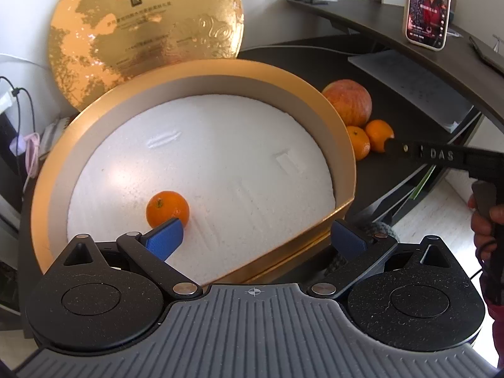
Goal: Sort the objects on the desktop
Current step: 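Move the open right gripper back to the remaining tangerines, then close the right gripper on a second tangerine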
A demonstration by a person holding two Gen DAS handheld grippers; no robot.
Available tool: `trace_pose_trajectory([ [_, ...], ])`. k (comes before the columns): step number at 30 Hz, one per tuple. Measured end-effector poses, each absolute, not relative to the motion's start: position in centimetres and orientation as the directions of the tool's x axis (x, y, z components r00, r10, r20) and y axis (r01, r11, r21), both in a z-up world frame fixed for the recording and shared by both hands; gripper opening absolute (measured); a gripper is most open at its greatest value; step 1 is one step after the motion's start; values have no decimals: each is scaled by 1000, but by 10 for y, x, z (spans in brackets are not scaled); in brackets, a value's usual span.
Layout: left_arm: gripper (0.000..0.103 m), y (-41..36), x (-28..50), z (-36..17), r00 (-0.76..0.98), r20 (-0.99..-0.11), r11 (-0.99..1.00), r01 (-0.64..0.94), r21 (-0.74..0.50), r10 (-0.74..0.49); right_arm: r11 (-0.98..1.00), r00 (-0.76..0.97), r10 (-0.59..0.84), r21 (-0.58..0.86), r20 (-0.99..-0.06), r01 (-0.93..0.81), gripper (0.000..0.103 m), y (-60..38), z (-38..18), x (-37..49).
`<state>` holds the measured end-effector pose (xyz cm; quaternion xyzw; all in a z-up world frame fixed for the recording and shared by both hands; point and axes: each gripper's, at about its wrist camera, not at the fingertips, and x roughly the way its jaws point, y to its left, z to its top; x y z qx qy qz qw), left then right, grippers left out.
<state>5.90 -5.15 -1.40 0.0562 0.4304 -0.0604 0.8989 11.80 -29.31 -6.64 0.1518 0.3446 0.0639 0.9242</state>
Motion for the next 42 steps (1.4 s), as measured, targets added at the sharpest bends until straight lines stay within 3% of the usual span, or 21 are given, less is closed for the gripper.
trace_pose_trajectory([
  [7,102,-51,64,-16,619,-783,985,162,59,-55,853,737,302,517,-605,75,72,-314,-86,140],
  [9,102,-51,66,-17,618,-785,985,164,59,-56,835,742,319,545,-589,74,65,-317,-90,144],
  [14,102,-52,66,-18,617,-785,984,169,64,-54,784,741,343,610,-578,113,61,-323,-102,156],
  [17,102,-52,65,-18,618,-785,983,169,68,-52,760,737,358,637,-574,127,50,-325,-108,160],
  [22,102,-53,65,-18,619,-784,983,168,70,-50,759,738,354,637,-575,133,47,-324,-107,161],
  [26,102,-53,64,-17,622,-782,983,171,73,-50,828,753,270,543,-600,136,47,-321,-98,156],
  [31,102,-52,63,-17,622,-781,982,174,67,-58,967,783,86,239,-616,82,47,-299,-88,146],
  [34,102,-51,62,-17,622,-781,983,173,64,-58,992,787,49,122,-615,34,46,-285,-87,141],
  [42,102,-49,60,-17,623,-780,984,169,60,-59,992,756,82,124,-649,-1,50,-283,-88,143],
])
